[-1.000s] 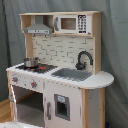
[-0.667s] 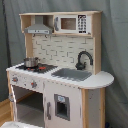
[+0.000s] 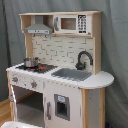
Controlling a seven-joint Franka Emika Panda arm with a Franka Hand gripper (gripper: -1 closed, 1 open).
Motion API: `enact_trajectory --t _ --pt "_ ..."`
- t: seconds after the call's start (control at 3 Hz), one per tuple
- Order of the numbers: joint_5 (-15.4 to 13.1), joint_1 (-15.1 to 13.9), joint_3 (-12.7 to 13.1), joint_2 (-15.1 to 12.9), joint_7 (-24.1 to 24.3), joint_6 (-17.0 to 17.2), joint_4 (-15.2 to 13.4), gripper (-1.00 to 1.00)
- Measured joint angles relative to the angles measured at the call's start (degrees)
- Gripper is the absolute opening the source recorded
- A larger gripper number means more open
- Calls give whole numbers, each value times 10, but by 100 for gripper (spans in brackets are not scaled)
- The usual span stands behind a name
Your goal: Play with the kitchen
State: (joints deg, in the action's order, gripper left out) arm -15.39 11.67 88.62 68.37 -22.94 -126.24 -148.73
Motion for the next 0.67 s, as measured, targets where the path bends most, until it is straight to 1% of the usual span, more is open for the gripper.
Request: enact_trajectory --t 0.67 --pt "55 -5 10 71 -67 -51 -20 100"
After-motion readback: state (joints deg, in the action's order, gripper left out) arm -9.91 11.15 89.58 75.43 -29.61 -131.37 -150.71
